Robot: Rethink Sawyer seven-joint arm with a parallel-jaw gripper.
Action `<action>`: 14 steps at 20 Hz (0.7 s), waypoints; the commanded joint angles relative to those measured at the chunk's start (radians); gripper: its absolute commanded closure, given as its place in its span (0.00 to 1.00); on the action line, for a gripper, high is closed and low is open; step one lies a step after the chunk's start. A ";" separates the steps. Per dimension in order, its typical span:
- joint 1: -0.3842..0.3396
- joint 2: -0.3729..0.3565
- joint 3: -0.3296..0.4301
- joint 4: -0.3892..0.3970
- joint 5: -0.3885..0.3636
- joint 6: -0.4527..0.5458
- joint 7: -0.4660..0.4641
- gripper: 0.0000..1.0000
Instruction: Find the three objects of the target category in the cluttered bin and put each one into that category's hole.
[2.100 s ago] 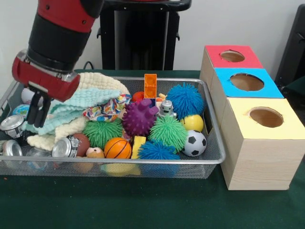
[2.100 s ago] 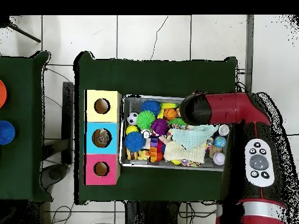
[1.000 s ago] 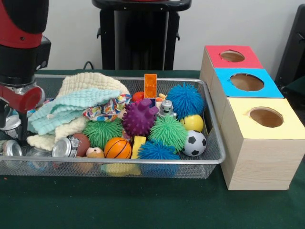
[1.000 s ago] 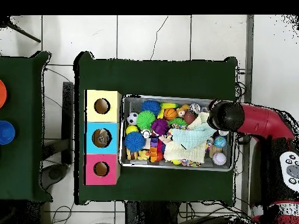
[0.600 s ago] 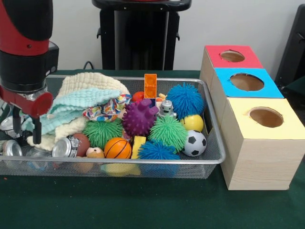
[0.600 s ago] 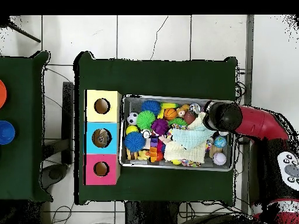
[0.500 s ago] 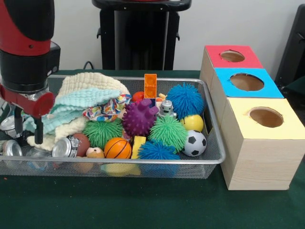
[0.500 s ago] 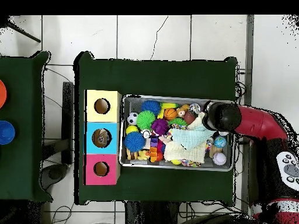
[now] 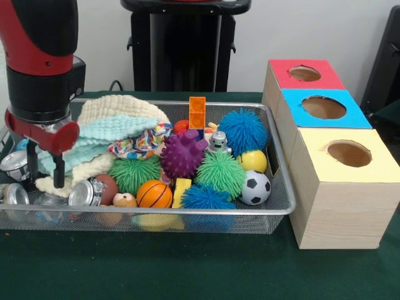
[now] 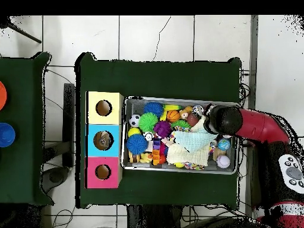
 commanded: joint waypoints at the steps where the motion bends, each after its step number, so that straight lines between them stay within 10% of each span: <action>1: -0.002 0.078 0.076 0.044 -0.028 -0.060 -0.073 0.00; 14: 0.031 0.162 0.039 0.007 -0.058 -0.177 -0.034 0.00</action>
